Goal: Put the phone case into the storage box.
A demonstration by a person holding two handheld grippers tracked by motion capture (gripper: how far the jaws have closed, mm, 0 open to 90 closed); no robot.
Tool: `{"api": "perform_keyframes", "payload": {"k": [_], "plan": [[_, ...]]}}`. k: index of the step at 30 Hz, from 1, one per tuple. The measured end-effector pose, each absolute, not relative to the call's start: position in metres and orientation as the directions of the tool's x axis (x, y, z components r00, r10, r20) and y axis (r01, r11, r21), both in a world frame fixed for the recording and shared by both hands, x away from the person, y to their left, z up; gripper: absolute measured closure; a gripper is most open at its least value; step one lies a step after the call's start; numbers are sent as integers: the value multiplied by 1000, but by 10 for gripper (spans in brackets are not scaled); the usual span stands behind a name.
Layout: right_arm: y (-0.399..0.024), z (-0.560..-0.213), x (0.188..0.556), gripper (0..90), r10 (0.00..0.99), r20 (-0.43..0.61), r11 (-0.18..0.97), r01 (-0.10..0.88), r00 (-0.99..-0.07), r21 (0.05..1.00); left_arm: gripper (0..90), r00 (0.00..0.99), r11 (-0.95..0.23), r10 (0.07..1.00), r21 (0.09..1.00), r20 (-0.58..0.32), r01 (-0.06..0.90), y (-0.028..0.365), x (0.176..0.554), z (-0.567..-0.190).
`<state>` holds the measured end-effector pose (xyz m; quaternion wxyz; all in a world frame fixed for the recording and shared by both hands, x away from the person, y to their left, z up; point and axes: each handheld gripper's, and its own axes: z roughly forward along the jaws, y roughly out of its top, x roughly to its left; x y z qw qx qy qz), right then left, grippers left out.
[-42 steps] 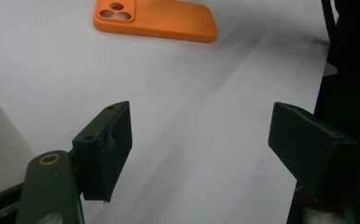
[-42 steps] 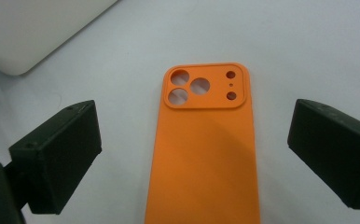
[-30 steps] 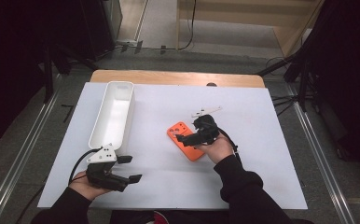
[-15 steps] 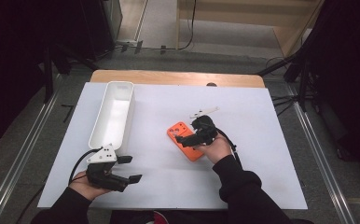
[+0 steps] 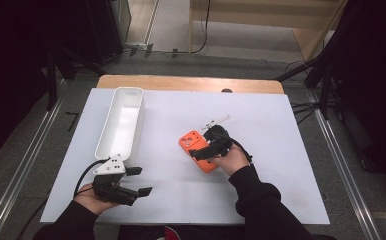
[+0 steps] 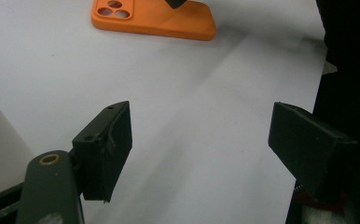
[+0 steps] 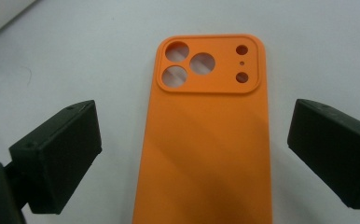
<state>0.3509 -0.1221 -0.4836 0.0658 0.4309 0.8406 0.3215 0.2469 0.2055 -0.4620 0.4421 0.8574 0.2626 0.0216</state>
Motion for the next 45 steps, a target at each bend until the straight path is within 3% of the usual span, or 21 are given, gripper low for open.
{"api": "perform_keyframes", "payload": {"k": [45], "plan": [[-116, -502, 351, 21, 771, 106, 516, 715, -627, 471, 218, 864, -479, 465, 766, -192, 428, 205, 247, -463]]}}
